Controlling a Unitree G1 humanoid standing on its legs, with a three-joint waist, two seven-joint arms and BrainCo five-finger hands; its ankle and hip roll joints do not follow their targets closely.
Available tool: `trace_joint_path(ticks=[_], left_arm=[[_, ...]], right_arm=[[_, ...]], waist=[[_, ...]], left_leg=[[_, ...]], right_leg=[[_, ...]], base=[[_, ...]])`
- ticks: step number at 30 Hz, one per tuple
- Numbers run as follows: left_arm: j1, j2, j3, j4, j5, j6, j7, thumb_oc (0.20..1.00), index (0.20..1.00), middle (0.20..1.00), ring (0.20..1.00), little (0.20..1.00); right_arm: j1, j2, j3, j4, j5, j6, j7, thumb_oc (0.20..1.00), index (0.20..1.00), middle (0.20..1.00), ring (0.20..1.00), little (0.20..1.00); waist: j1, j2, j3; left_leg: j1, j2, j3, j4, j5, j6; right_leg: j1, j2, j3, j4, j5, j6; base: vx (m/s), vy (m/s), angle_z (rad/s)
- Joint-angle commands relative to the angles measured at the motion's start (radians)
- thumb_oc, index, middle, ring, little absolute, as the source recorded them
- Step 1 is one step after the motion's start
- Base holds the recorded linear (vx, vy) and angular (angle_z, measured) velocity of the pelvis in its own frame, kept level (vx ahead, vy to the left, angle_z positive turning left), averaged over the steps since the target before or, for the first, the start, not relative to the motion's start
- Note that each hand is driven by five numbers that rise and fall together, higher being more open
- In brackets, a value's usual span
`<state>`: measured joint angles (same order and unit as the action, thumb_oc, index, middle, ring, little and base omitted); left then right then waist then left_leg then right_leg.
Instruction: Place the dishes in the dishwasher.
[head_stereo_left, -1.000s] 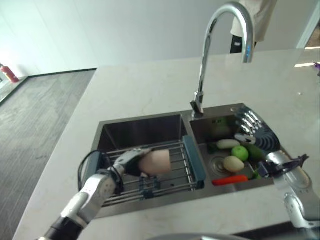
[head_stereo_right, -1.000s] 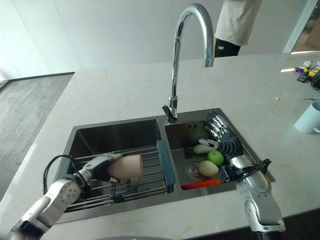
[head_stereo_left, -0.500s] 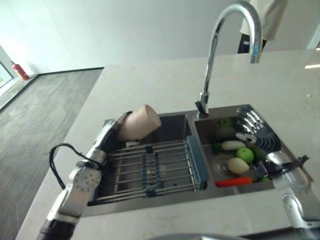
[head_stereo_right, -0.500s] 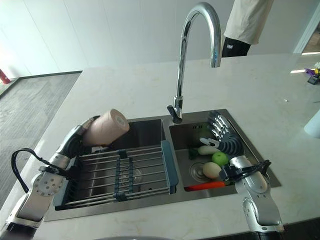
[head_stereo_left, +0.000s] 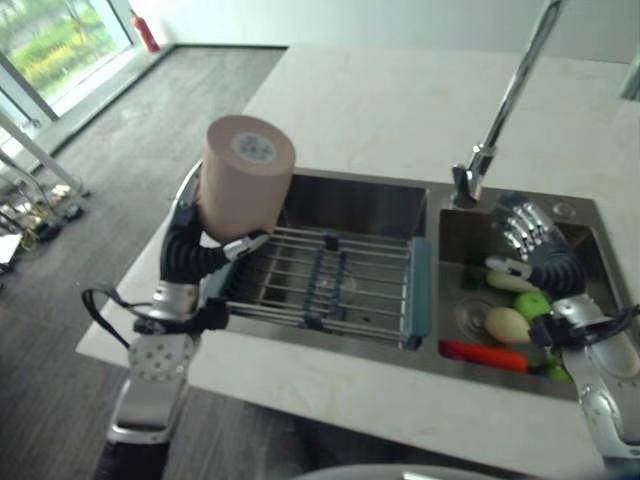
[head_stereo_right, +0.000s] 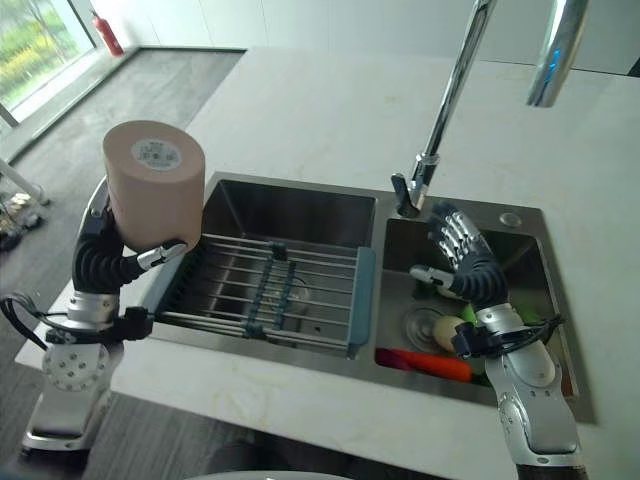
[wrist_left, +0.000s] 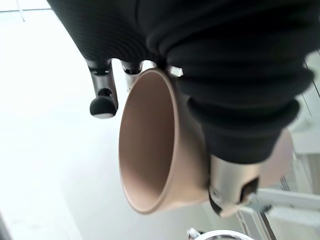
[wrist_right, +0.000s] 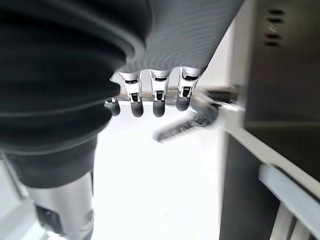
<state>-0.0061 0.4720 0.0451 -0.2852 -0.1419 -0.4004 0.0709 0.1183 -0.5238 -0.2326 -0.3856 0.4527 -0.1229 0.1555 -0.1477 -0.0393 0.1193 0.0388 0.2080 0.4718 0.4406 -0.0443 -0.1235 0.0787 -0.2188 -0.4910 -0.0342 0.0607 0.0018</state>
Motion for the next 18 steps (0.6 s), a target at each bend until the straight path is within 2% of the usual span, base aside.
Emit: trace_joint_path(ticks=[1,2,3,4,7,8,9,10,11,12,13,14,16,18], left_arm=[[0.002,0.032,0.025,-0.036,-0.086,-0.112,-0.005,0.2,0.2,0.2,0.2,0.2],[0.01,0.033,0.029,-0.042,-0.099,-0.115,-0.02,0.2,0.2,0.2,0.2,0.2],[0.026,0.028,0.033,-0.058,-0.112,-0.13,-0.037,0.2,0.2,0.2,0.2,0.2],[0.033,0.022,0.041,-0.074,-0.132,-0.12,-0.05,0.2,0.2,0.2,0.2,0.2],[0.048,0.015,0.046,-0.09,-0.115,-0.104,-0.03,0.2,0.2,0.2,0.2,0.2],[0.051,0.015,0.047,-0.095,-0.108,-0.097,-0.024,0.2,0.2,0.2,0.2,0.2],[0.05,0.012,0.045,-0.101,-0.102,-0.091,-0.019,0.2,0.2,0.2,0.2,0.2],[0.043,0.013,0.037,-0.102,-0.101,-0.083,-0.013,0.2,0.2,0.2,0.2,0.2],[0.024,0.011,0.018,-0.095,-0.109,-0.072,-0.017,0.2,0.2,0.2,0.2,0.2],[0.012,0.01,0.006,-0.086,-0.113,-0.069,-0.023,0.2,0.2,0.2,0.2,0.2],[0.004,0.008,0.001,-0.078,-0.103,-0.061,-0.019,0.2,0.2,0.2,0.2,0.2],[-0.002,0.002,-0.008,-0.083,-0.103,-0.048,-0.018,0.2,0.2,0.2,0.2,0.2],[-0.011,-0.012,-0.03,-0.095,-0.085,-0.027,-0.01,0.2,0.2,0.2,0.2,0.2],[-0.024,-0.018,-0.05,-0.099,-0.075,-0.015,0.003,0.2,0.2,0.2,0.2,0.2]], right_arm=[[-0.029,0.005,-0.024,0.063,0.04,-0.078,-0.009,1.0,1.0,1.0,1.0,1.0],[-0.026,0.007,-0.033,0.06,0.05,-0.079,-0.012,1.0,1.0,1.0,1.0,1.0],[-0.03,0.015,-0.051,0.055,0.057,-0.094,-0.017,1.0,1.0,1.0,1.0,1.0],[-0.041,0.047,-0.036,0.055,0.016,-0.098,-0.034,1.0,1.0,1.0,1.0,1.0],[-0.028,0.094,0.0,0.023,-0.02,-0.087,-0.034,1.0,1.0,1.0,1.0,1.0],[-0.02,0.112,0.014,0.013,-0.046,-0.087,-0.031,1.0,1.0,1.0,1.0,1.0],[-0.018,0.115,0.019,0.009,-0.052,-0.086,-0.036,1.0,1.0,1.0,1.0,1.0],[-0.019,0.116,0.027,0.008,-0.049,-0.083,-0.044,1.0,1.0,1.0,1.0,1.0],[-0.038,0.118,0.042,0.01,-0.043,-0.072,-0.07,1.0,1.0,1.0,1.0,1.0],[-0.049,0.114,0.047,0.012,-0.035,-0.064,-0.087,1.0,1.0,1.0,1.0,1.0],[-0.056,0.112,0.051,0.009,-0.028,-0.057,-0.09,1.0,1.0,1.0,1.0,1.0],[-0.055,0.101,0.043,0.0,-0.014,-0.051,-0.094,1.0,1.0,1.0,1.0,1.0],[-0.044,0.097,0.045,-0.019,-0.01,-0.045,-0.112,1.0,1.0,1.0,1.0,1.0],[-0.035,0.096,0.05,-0.026,-0.006,-0.05,-0.114,1.0,1.0,1.0,1.0,1.0]], waist=[[0.009,0.042,-0.056],[0.008,0.045,-0.055],[0.025,0.039,-0.044],[0.054,0.038,-0.03],[0.089,0.031,-0.007],[0.101,0.031,0.001],[0.102,0.026,0.006],[0.099,0.026,0.007],[0.086,0.029,0.008],[0.077,0.035,0.008],[0.066,0.04,0.003],[0.058,0.046,-0.002],[0.057,0.042,-0.015],[0.053,0.038,-0.021]], left_leg=[[0.235,-0.014,-0.04,-0.338,-0.047,0.011],[0.253,-0.015,-0.029,-0.377,-0.046,0.01],[0.275,-0.068,-0.05,-0.458,-0.129,0.043],[0.266,-0.116,-0.079,-0.492,-0.158,0.06],[0.232,-0.174,-0.129,-0.483,-0.184,0.088],[0.221,-0.193,-0.166,-0.499,-0.173,0.094],[0.204,-0.208,-0.184,-0.514,-0.143,0.099],[0.193,-0.215,-0.222,-0.524,-0.13,0.106],[0.176,-0.219,-0.293,-0.528,-0.119,0.12],[0.164,-0.217,-0.344,-0.528,-0.108,0.129],[0.145,-0.221,-0.392,-0.527,-0.09,0.14],[0.117,-0.223,-0.456,-0.515,-0.063,0.151],[0.085,-0.237,-0.513,-0.503,-0.042,0.16],[0.074,-0.25,-0.555,-0.499,-0.033,0.165]], right_leg=[[-0.093,0.089,0.058,-0.053,0.012,0.102],[-0.105,0.079,0.051,-0.053,0.031,0.114],[-0.138,0.025,0.024,-0.049,0.094,0.169],[-0.15,-0.028,0.008,-0.048,0.148,0.211],[-0.149,-0.094,-0.002,-0.045,0.204,0.237],[-0.156,-0.107,0.018,-0.046,0.207,0.242],[-0.163,-0.112,0.024,-0.048,0.213,0.228],[-0.17,-0.107,0.064,-0.047,0.209,0.224],[-0.178,-0.074,0.178,-0.016,0.198,0.205],[-0.183,-0.033,0.27,0.042,0.146,0.182],[-0.186,0.021,0.375,0.115,0.088,0.157],[-0.168,0.106,0.495,0.192,0.004,0.134],[-0.138,0.181,0.576,0.211,-0.058,0.12],[-0.117,0.231,0.634,0.211,-0.091,0.1]], base=[[-0.22,0.301,1.13],[-0.47,0.69,2.02],[-0.58,0.983,1.94],[-0.57,1.057,1.42],[-0.24,0.562,1.6],[-0.25,0.423,0.48],[-0.22,0.353,0.36],[-0.18,0.309,1.26],[-0.09,0.324,1.43],[-0.08,0.327,2.22],[-0.09,0.275,1.76],[-0.1,0.215,2.1],[-0.04,0.126,1.87],[0.01,0.043,1.27]])
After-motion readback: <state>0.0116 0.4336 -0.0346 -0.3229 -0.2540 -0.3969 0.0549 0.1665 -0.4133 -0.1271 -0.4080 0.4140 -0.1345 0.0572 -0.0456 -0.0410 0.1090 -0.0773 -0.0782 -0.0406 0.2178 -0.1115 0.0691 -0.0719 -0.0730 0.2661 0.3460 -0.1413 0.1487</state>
